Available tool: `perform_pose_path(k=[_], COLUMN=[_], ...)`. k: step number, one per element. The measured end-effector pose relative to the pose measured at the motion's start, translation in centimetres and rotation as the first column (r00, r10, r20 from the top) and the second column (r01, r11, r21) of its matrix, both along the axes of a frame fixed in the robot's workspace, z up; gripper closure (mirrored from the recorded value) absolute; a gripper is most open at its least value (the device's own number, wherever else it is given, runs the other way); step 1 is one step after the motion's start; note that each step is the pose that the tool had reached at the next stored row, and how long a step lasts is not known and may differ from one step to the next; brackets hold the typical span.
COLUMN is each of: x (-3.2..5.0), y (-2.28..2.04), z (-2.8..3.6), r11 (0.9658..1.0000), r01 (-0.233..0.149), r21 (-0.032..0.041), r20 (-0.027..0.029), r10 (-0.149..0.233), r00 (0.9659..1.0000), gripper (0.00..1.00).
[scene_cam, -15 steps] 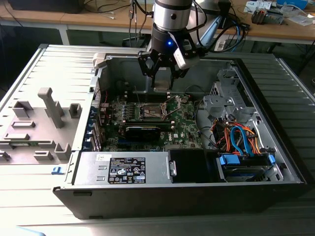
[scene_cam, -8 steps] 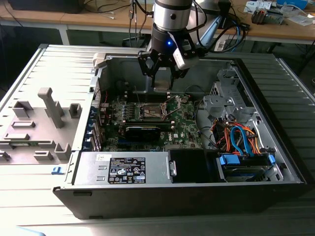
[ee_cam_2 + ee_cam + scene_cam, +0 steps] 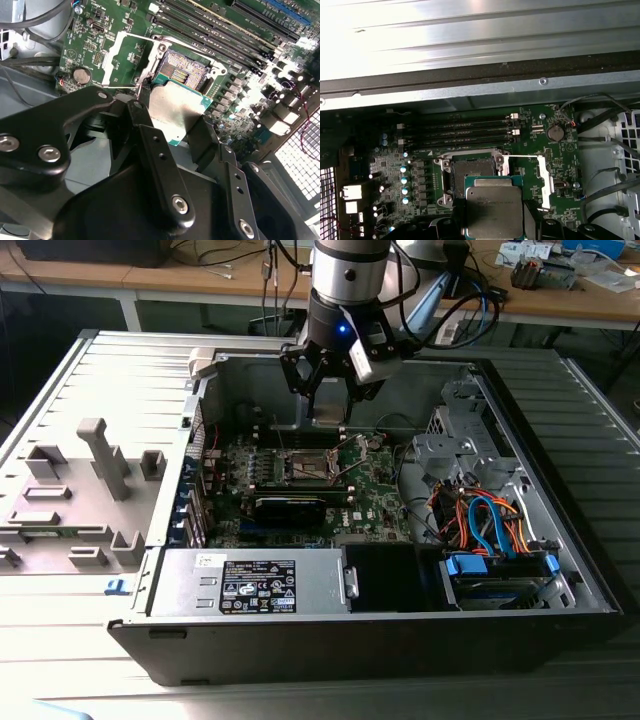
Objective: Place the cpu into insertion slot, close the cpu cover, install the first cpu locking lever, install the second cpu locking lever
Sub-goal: 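Place the cpu into insertion slot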
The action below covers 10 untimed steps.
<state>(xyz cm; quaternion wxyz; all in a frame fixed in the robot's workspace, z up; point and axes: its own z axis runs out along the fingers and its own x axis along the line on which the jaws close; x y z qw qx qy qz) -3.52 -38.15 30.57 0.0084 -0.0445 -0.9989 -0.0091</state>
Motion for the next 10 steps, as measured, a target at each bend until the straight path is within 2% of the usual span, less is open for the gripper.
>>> perform_pose_path(k=[10], x=[0.00], y=[0.00], z=[0.00], r11=[0.9999], r01=[0.011], r21=[0.0001], r20=[0.0000], r10=[-0.011], r00=[0.9999], gripper=[0.45])
